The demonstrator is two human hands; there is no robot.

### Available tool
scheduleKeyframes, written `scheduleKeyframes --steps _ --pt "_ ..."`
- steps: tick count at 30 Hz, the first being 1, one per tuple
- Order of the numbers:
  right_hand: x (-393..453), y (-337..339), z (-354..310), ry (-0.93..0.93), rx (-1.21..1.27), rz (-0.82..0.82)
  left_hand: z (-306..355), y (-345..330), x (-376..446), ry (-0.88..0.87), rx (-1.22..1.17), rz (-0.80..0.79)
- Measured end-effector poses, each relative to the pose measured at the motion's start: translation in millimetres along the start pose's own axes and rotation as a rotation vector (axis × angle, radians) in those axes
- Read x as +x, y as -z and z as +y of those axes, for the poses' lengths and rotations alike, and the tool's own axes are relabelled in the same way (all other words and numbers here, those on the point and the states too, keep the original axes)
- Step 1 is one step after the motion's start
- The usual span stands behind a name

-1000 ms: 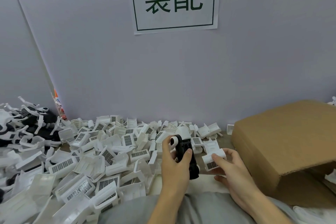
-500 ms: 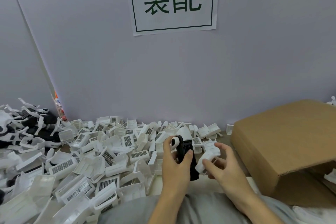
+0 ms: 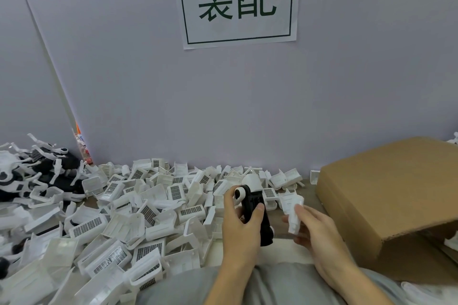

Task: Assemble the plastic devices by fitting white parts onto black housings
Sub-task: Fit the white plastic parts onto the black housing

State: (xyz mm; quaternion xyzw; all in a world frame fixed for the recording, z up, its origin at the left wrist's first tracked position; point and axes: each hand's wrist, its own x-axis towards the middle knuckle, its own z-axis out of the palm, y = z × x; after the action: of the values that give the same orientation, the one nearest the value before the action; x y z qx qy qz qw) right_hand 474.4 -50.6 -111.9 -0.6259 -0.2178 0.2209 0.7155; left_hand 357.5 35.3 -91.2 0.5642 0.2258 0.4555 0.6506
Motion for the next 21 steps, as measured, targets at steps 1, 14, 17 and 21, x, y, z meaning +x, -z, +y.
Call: scheduleKeyframes --steps 1,14,17,21 --pt "-1 -1 1 0.04 -0.034 0.001 1 0 0 -0.001 -0.01 0.0" --pt "-13 -11 0 0.504 -0.379 0.023 -3 -5 0 -0.041 0.027 -0.186" --pt "-14 -11 -2 0.579 -0.366 0.027 -3 -6 0 -0.048 0.055 -0.206" --pt "-17 -13 -3 0.655 -0.364 0.051 -2 -6 -2 -0.038 0.083 -0.225"
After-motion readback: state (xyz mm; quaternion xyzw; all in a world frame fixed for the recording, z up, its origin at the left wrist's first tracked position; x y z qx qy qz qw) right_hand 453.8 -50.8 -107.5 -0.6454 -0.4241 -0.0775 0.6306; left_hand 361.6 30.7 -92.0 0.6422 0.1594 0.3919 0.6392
